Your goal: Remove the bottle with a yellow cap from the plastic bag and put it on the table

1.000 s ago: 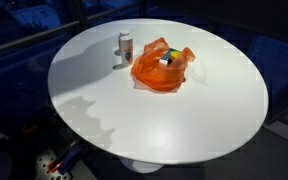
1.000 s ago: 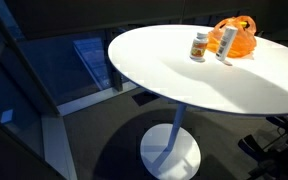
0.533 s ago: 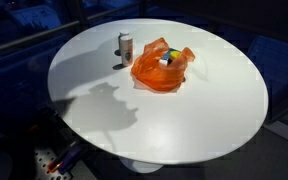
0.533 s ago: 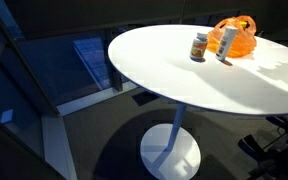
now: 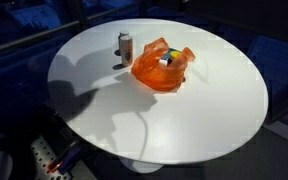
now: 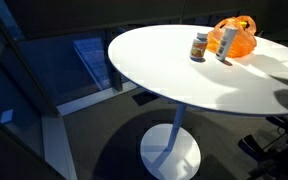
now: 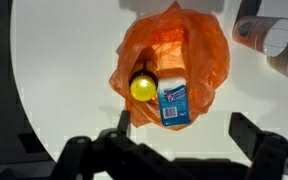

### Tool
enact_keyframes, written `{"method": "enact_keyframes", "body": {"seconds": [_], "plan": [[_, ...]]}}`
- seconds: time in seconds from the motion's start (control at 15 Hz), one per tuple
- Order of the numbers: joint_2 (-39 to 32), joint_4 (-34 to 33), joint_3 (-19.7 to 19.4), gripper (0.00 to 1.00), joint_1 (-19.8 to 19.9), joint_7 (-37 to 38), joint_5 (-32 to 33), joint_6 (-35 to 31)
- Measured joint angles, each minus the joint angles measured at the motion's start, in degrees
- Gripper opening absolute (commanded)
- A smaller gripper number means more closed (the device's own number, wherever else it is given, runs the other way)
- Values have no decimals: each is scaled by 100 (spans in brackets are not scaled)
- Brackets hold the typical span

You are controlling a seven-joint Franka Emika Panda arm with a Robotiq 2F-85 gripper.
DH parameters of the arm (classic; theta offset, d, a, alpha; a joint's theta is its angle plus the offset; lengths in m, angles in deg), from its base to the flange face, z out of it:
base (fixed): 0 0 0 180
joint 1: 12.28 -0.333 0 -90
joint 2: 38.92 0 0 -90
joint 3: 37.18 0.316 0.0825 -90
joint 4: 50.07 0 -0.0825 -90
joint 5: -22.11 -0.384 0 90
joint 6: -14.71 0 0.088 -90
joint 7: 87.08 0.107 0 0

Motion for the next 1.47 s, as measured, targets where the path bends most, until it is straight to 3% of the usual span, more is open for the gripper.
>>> {"method": "enact_keyframes", "body": {"seconds": [0.33,1.0,1.47], "plan": [[-464,-187,-41,100,64,-6,-379,-174],[-644,-283,-48,100,51,-6,-391,-188],[-895,-284,-47,100,56,-63,-425,-539]]}}
